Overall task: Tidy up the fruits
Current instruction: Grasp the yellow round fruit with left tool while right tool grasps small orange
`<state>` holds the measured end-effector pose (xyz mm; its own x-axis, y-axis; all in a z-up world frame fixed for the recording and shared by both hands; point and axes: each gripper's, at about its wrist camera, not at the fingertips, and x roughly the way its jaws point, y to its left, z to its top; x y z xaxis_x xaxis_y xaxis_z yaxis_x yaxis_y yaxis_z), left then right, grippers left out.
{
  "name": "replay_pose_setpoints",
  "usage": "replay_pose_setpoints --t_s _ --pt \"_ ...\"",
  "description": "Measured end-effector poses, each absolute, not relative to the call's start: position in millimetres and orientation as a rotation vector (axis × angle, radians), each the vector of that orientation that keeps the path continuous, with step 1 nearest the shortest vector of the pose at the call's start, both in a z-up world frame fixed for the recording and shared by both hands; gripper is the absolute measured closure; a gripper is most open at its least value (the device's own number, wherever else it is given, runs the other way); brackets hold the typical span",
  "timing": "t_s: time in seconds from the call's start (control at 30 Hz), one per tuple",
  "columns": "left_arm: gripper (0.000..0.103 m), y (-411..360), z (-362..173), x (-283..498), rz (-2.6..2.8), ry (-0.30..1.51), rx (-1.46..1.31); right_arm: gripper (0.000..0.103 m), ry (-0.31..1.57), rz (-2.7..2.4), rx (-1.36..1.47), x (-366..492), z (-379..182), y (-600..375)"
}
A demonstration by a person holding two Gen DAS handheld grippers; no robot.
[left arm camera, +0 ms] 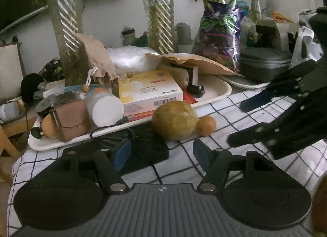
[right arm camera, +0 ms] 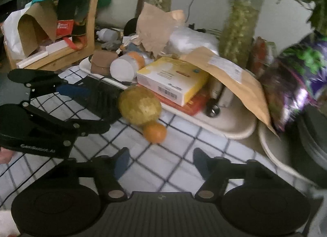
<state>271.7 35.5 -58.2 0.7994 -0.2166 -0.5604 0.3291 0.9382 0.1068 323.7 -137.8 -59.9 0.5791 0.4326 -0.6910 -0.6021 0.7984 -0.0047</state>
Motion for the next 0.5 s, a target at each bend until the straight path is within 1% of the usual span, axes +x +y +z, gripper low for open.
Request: replay_pose_setpoints --t_s 0.07,0.17,0.23,0.27,0.5 --pt "0.038 38 -58 274 -0.311 0.564 0.192 0.041 0.729 0.622 -0.258 331 -65 -131" --pt "0.037 38 -56 274 -0.326 0.549 0.193 0.047 0.723 0.627 -0.265 341 -72 -123" --pt "0.037 39 -54 275 -0.336 0.542 0.182 0.056 0.722 0.633 -0.267 346 -76 -118" --pt "0.037 39 -53 276 -0.339 0.541 0.175 0.071 0.719 0.638 -0.265 347 -77 -117" --pt "0.037 26 -53 281 -0.372 0.509 0.211 0.072 0.709 0.636 -0.272 346 -71 -130"
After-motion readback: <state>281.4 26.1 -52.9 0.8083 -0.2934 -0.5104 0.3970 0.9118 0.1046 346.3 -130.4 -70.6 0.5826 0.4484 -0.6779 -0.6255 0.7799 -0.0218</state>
